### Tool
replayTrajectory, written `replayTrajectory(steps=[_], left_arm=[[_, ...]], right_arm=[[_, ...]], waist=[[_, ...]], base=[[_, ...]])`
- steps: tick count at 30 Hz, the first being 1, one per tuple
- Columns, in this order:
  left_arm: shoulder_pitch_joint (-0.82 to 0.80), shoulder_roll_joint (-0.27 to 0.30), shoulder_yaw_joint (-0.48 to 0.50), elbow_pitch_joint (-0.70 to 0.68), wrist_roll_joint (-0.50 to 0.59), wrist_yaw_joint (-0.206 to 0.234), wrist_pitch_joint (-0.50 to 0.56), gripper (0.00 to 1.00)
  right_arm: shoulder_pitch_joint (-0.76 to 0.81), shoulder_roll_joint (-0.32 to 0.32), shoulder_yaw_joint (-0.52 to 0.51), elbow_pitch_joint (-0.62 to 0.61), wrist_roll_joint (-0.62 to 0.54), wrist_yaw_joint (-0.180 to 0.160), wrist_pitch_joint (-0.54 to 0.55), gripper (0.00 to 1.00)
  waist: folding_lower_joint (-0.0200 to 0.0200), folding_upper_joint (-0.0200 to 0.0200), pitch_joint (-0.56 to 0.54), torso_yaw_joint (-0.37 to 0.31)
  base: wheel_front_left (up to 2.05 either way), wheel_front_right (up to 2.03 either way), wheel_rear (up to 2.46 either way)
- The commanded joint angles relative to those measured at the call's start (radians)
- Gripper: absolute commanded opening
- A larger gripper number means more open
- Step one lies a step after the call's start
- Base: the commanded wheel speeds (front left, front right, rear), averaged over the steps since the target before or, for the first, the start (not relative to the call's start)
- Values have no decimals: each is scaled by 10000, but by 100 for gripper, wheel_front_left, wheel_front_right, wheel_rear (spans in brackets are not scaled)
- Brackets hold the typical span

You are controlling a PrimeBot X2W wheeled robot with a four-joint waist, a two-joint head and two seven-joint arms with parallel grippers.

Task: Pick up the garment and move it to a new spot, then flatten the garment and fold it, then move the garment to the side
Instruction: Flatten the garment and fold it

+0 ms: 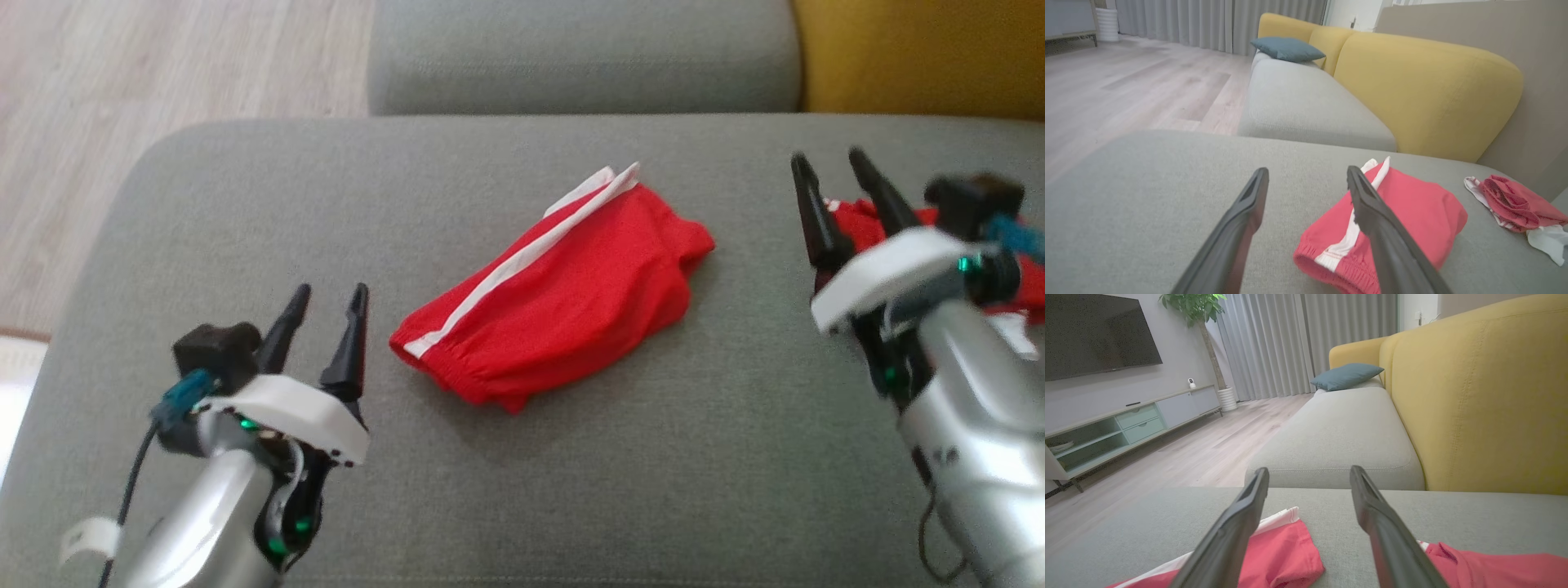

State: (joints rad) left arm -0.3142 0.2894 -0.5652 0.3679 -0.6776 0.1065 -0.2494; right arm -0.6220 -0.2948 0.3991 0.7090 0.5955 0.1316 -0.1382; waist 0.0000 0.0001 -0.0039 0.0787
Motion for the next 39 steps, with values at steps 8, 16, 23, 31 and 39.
replayTrajectory(steps=[8,16,23,31,39], left_arm=[[740,-19,2175,-2169,1560,596,-124,100],[1843,-996,3250,-2309,2430,170,-124,100],[1795,-1481,3479,-1897,2882,-539,-124,100],[1513,-1799,3454,-1424,3277,-1050,-124,100],[1346,-2085,3464,-1016,3659,-1426,-124,100]], right_arm=[[1452,311,-604,-1455,-1350,-9,-762,100],[3272,1612,-1916,-2605,-1978,-9,-284,100],[3465,2339,-3197,-2927,12,-9,1643,100],[2287,2440,-4433,-1613,2695,-9,3992,100],[-164,2444,-6038,1856,3801,-9,5083,100]], waist=[[0,-1,-306,-685],[0,-1,-149,-965],[0,-1,351,-287],[0,-1,1006,868],[0,-1,1482,2179]], base=[[0,0,0],[0,0,0],[0,0,0],[0,0,0],[0,0,0]])
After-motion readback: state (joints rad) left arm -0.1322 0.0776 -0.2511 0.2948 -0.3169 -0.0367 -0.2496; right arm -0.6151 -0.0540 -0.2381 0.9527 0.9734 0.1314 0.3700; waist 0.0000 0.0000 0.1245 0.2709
